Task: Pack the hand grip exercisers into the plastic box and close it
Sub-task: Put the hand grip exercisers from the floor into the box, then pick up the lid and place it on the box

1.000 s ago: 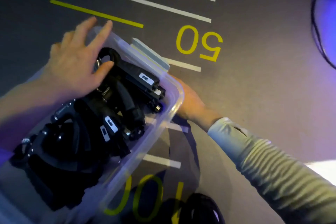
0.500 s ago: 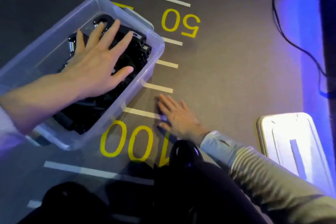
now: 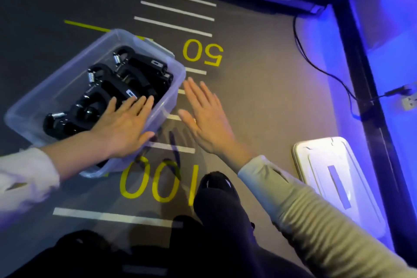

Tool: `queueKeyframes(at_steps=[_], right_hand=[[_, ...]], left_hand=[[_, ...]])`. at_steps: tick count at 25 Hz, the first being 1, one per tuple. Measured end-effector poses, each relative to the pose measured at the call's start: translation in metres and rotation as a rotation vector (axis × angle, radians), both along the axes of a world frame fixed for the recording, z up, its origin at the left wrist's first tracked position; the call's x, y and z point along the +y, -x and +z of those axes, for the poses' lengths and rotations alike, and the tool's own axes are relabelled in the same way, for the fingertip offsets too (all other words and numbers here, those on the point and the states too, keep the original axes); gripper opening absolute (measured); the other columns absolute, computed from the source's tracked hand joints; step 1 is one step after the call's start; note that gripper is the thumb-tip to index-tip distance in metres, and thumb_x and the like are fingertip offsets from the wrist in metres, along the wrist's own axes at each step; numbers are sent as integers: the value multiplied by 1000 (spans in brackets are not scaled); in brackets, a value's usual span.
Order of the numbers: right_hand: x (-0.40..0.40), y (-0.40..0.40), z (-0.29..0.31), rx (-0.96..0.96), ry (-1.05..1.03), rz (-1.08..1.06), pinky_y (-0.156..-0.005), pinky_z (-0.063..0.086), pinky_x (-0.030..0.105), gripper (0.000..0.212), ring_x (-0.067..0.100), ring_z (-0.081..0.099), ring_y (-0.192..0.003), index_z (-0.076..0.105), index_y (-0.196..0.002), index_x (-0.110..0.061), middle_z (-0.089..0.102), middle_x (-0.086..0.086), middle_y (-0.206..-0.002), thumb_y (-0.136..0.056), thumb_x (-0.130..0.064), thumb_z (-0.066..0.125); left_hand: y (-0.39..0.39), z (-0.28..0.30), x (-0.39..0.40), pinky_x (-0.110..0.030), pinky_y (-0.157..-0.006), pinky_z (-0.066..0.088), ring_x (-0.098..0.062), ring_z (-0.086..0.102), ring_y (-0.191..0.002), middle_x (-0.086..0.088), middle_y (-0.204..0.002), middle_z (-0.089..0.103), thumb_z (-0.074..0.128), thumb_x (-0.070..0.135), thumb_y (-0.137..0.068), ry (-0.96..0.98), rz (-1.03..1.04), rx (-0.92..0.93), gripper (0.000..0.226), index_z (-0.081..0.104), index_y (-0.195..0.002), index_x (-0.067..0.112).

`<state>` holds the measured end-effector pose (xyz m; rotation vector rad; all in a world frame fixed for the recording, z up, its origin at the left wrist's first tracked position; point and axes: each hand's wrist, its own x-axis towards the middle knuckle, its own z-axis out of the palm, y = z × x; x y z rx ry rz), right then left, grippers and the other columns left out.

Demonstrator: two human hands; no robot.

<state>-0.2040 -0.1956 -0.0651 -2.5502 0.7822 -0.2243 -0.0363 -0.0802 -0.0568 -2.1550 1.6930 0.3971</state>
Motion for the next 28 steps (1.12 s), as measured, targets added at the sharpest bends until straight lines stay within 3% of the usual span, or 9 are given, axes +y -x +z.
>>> queueKeyframes(at_steps=[4,9,13,16,19,23,28], right_hand=[[5,-55,3,228,-14,228,-118,-3,42,71,16,-9,-146,1,-151,-24,-4,-8,-159,-95,-57,27],[8,-61,-17,344,52,236,-118,-3,41,78,16,-14,-145,-1,-151,-23,-7,-8,-159,-91,-64,26],[7,-58,-5,349,7,237,-118,-1,45,75,17,-11,-146,0,-151,-23,-6,-6,-159,-93,-60,29],[-5,-20,5,173,-33,27,-117,2,43,70,18,-3,-147,7,-151,-19,1,-2,-160,-95,-51,34],[-24,52,3,32,-31,-250,-119,10,36,68,21,8,-146,16,-150,-12,12,5,-158,-96,-47,36],[-48,161,-4,66,-13,-608,-116,6,28,66,22,11,-146,14,-150,-11,12,7,-158,-97,-46,33],[-50,265,-24,154,-71,-885,-117,8,31,65,23,10,-146,12,-150,-10,10,6,-159,-98,-45,29]], left_hand=[[-2,-10,21,-52,-112,2,-28,-13,-142,-9,-155,-15,19,61,-90,2,94,-40,82,-14,-145,10],[-5,-16,27,-51,-112,-1,-27,-15,-142,-11,-155,-15,14,60,-91,61,109,-29,79,-13,-145,10],[0,-2,21,-53,-111,1,-30,-9,-142,-14,-155,-9,13,66,-83,129,50,-81,88,-7,-146,7],[20,31,-12,-55,-110,6,-32,1,-142,-14,-156,0,3,69,-70,245,-1,86,99,3,-147,7],[59,54,-52,-51,-111,12,-29,2,-143,-11,-156,-4,3,72,-68,316,-172,233,100,1,-147,10],[124,65,-94,-49,-112,9,-26,-5,-143,-6,-156,-12,-4,77,-69,372,-439,298,99,-5,-147,18],[189,49,-122,-54,-111,7,-29,-4,-143,-8,-156,-7,-7,76,-69,356,-656,304,99,1,-148,17]])
